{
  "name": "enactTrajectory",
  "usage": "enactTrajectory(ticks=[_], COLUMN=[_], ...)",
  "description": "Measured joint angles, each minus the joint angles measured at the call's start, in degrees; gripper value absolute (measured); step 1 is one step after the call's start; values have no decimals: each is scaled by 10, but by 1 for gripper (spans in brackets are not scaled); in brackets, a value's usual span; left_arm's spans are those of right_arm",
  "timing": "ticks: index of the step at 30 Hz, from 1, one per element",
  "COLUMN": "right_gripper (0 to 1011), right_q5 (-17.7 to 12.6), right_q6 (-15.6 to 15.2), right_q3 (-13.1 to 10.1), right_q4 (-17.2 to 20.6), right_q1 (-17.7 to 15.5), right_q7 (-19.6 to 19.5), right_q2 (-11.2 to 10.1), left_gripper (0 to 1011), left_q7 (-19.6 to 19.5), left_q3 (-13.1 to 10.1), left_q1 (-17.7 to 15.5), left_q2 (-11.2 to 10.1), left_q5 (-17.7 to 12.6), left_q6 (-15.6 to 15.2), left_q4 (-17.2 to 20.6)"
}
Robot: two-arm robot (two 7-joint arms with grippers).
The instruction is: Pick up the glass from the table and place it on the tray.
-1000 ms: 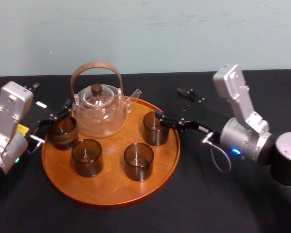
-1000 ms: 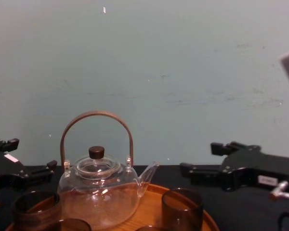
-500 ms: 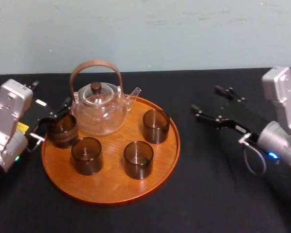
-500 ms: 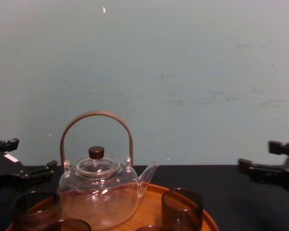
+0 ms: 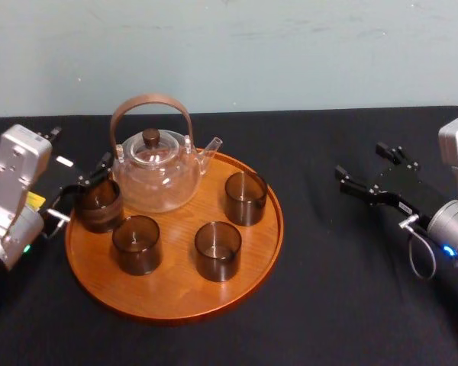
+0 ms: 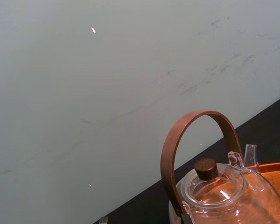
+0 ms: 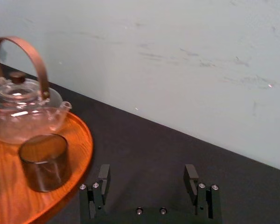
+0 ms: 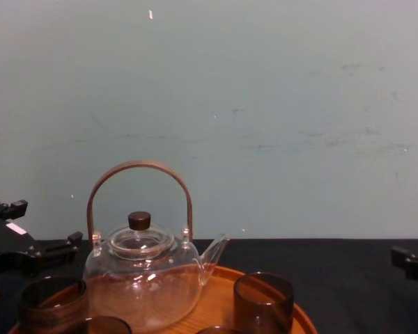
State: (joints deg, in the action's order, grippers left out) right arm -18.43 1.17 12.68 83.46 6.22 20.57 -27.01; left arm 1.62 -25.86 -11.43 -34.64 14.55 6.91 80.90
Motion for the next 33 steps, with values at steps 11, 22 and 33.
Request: enactTrajectory(ticks=[11, 22, 33], right_gripper=[1002, 1002, 1002], right_q5=[6, 4, 3], right_q6=[-2, -2, -2], right_q3=[-1, 0, 1], right_q4=[-6, -4, -2], right_q1=[2, 2, 2], right_q7=[-5, -2, -1], right_q2=[4, 3, 2], left_gripper=[1001, 1001, 1001], left_q7=[0, 0, 0], left_q3=[0, 0, 0], left_q1=[0, 0, 0], left_q2=[0, 0, 0], left_q5=[0, 0, 0], left_q6=[0, 0, 0], left_q4=[0, 0, 0])
